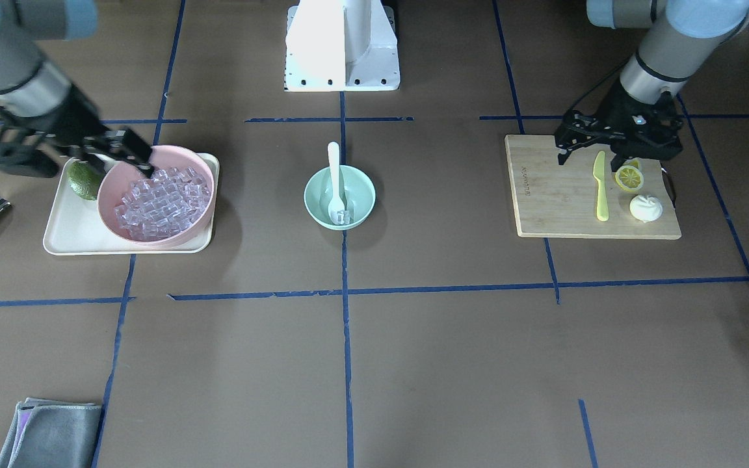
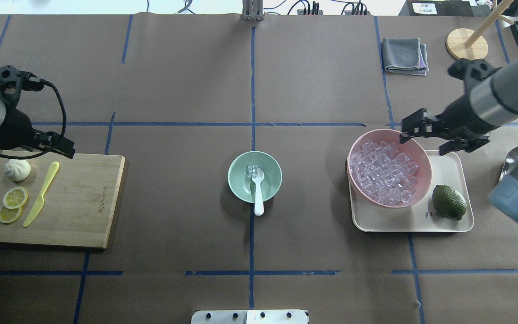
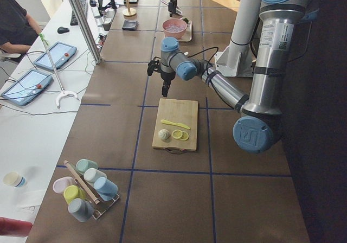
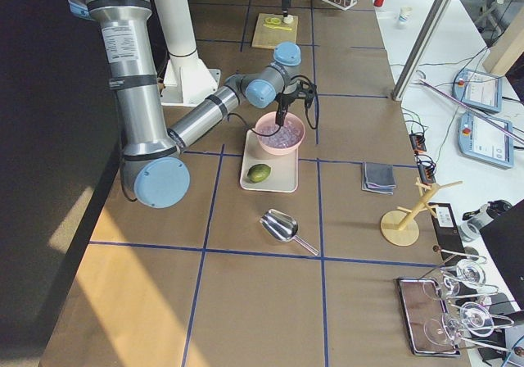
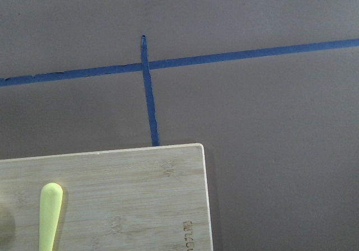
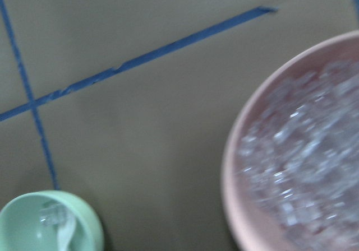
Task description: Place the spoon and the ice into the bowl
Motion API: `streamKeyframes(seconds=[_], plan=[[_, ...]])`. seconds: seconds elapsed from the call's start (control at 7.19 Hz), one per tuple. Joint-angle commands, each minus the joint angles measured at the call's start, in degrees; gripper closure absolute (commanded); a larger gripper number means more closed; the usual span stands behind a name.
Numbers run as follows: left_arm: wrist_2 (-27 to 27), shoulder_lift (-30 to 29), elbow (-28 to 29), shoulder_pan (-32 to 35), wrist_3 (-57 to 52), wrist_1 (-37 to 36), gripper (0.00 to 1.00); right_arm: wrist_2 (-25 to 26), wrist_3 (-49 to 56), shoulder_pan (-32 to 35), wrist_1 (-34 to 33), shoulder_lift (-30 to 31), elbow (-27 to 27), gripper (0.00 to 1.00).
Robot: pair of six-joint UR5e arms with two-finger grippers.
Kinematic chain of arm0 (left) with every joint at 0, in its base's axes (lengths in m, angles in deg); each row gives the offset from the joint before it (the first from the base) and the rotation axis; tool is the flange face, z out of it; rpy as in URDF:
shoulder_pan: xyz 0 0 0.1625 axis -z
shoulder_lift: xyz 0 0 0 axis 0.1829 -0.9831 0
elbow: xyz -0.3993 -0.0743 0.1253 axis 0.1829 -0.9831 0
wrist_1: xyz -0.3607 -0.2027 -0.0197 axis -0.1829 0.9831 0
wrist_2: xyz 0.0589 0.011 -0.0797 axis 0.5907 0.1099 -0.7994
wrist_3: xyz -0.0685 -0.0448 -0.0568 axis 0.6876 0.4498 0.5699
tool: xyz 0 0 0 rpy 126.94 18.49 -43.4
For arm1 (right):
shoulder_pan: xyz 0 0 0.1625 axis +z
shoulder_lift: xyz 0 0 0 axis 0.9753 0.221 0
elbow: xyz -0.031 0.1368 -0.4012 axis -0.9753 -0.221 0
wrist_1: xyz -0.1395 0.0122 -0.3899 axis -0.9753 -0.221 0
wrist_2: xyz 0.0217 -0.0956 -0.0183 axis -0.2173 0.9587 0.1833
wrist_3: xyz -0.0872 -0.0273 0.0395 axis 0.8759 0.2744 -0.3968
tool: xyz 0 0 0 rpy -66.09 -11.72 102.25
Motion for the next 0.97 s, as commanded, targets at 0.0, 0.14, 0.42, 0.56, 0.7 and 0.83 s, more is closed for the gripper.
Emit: streamKeyframes(seconds=[0.0,0.14,0.42,0.56,0.7,0.83], plan=[[-0.1,6.9,0.4,8.5,-18.1,-0.6,0.00,-2.7,26.0,11.6,-0.3,11.3,-1.1,0.01],[-2.6,7.3,1.1,15.4,-29.2,-6.3,0.00,-2.8,36.4,17.2,-0.3,13.9,-3.6,0.01],[-12.1,7.0,6.4,29.7,-45.4,-14.0,0.00,-2.7,56.0,25.4,-7.2,14.9,-6.8,0.01],[-14.2,6.5,11.4,33.1,-52.0,-14.1,0.00,-2.6,65.4,29.8,-10.6,14.4,-9.0,0.01],[-14.6,5.4,17.1,35.1,-57.9,-13.5,0.00,-2.6,69.6,30.5,-11.1,14.1,-11.1,0.01],[-14.3,3.2,19.2,35.6,-58.2,-14.2,0.00,-2.7,69.6,30.4,-10.9,14.3,-11.2,0.01]])
